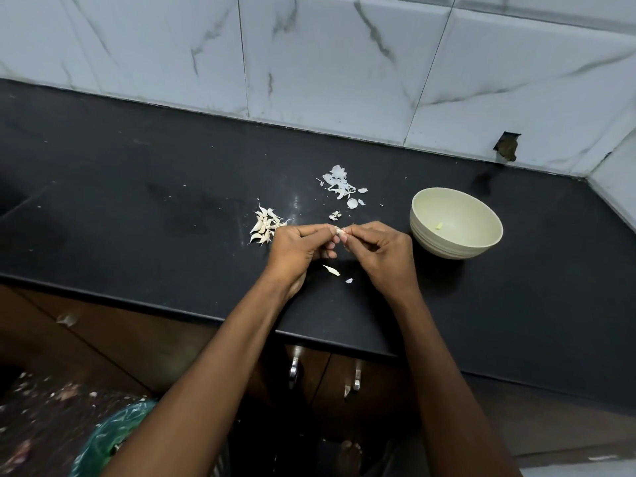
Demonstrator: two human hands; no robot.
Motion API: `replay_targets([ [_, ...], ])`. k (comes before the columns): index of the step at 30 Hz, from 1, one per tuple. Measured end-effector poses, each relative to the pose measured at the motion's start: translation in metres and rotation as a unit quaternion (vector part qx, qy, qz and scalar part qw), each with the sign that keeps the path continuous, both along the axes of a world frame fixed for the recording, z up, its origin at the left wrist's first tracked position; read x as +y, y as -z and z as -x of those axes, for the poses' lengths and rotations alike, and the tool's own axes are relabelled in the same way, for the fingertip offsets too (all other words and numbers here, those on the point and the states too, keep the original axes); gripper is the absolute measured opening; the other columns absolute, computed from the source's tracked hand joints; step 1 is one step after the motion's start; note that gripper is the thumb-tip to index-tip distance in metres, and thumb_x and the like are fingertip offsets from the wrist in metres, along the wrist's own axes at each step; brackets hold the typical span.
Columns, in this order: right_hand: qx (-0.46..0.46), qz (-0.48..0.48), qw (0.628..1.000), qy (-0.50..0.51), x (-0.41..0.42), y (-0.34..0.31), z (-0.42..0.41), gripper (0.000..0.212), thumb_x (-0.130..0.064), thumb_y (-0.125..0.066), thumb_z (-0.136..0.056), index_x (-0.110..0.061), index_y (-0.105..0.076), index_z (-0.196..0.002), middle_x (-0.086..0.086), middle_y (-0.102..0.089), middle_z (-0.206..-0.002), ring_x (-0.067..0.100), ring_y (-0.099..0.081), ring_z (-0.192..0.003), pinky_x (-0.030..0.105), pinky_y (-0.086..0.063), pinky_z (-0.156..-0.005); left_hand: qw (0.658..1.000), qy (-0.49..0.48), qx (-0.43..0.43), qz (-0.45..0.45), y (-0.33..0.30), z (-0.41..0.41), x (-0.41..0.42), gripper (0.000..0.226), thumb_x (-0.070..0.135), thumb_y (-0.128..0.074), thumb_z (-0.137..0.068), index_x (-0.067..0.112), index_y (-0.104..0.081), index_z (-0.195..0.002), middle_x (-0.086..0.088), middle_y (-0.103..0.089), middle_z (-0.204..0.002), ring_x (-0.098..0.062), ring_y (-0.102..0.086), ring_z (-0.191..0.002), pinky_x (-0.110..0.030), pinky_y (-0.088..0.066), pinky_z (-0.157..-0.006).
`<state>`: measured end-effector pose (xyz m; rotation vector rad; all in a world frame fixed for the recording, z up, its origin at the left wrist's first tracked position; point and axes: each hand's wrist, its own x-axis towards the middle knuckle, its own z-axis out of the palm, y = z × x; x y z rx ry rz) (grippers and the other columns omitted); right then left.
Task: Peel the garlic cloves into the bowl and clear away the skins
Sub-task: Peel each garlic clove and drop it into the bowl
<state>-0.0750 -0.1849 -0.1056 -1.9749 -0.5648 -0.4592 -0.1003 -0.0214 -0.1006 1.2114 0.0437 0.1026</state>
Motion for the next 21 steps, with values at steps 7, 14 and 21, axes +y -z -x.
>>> replay_targets([
  [7,-0.158,0.110,0.980,0.056,0.007,0.005,0.006,0.008,-0.012,-0.070,-0.096,-0.007,-0.077,-0.099,0.004,-0.070,-0.091,0.021,-0.066,-0.071,0.040,-0.056,-0.066,0.995,0.038,0.075,0.050,-0.003,-0.005,0.009,0.012,-0.004,-0.064,-0.093,-0.005,-0.076,-0.089,-0.008,-0.068,-0.074,-0.009,-0.057,-0.062,-0.019,-0.052,-0.061],
  [14,-0.267,0.157,0.949,0.058,0.015,0.005,0.008,0.008,0.003,-0.067,-0.096,0.004,-0.072,-0.102,0.012,-0.068,-0.094,0.031,-0.065,-0.078,0.044,-0.056,-0.071,0.979,0.074,0.122,0.142,-0.008,-0.009,0.022,0.019,-0.006,-0.057,-0.096,-0.009,-0.074,-0.089,-0.012,-0.065,-0.074,-0.012,-0.056,-0.061,-0.018,-0.051,-0.055],
  [21,-0.287,0.143,0.946,0.054,0.018,0.003,0.009,0.013,0.002,-0.069,-0.096,0.001,-0.075,-0.108,0.010,-0.071,-0.100,0.026,-0.069,-0.085,0.039,-0.059,-0.078,0.968,0.088,0.137,0.188,-0.010,-0.006,0.028,0.015,-0.006,-0.057,-0.096,-0.009,-0.071,-0.092,-0.014,-0.066,-0.077,-0.012,-0.057,-0.061,-0.019,-0.052,-0.055],
])
